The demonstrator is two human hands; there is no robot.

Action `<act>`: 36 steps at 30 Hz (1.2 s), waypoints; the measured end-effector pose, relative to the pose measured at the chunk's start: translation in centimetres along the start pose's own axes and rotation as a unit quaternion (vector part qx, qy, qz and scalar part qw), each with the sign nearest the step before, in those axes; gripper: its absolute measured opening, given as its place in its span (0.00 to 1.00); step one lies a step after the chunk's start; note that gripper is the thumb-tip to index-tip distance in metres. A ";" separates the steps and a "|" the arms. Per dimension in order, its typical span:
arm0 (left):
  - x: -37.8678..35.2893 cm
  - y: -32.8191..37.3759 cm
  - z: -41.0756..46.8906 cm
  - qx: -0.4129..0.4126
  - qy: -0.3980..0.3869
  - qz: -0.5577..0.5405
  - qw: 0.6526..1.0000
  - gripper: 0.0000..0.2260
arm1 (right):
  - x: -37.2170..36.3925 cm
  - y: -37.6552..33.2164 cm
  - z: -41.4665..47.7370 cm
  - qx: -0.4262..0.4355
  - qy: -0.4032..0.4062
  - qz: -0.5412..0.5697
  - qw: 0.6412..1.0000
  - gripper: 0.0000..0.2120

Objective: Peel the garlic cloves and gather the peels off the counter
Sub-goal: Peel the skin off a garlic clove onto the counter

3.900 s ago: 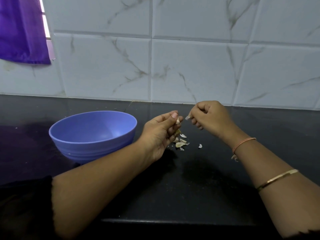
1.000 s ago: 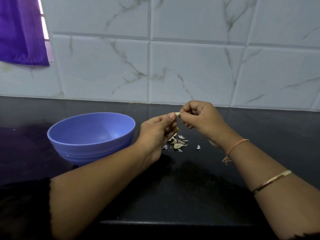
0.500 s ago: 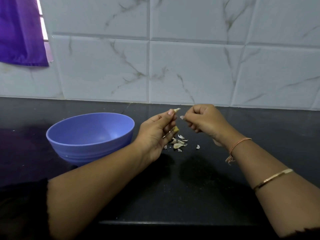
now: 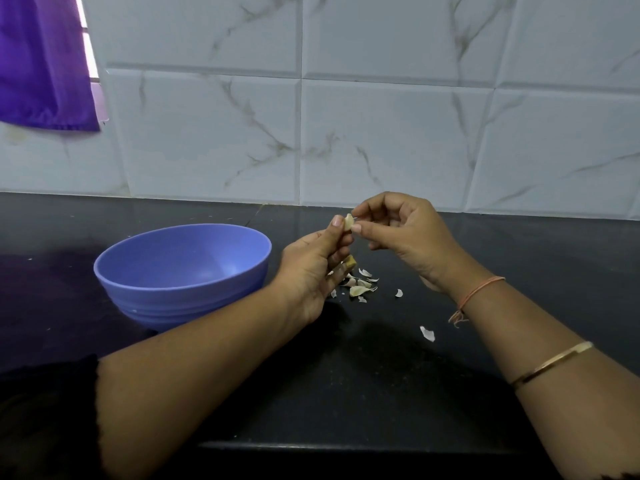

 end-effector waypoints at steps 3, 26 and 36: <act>0.0 -0.1 0.0 0.000 -0.007 0.020 1.000 0.07 | 0.0 0.0 0.0 0.017 0.013 -0.016 1.000 0.03; 0.3 0.2 0.3 -0.002 0.016 -0.001 1.000 0.05 | -0.1 0.1 -0.1 -0.041 -0.056 -0.127 0.989 0.07; 0.2 0.1 0.2 -0.004 0.018 0.019 1.000 0.03 | 0.6 0.2 0.1 -0.026 -0.016 -0.157 0.987 0.08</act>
Point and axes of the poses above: each hand's wrist, its own z-axis towards the middle knuckle, its own x-axis out of the back of the hand, y = z × x, the point moved 1 cm from there along z, towards the middle knuckle, and after that the axes turned 2 degrees about x, right-handed, at the moved point
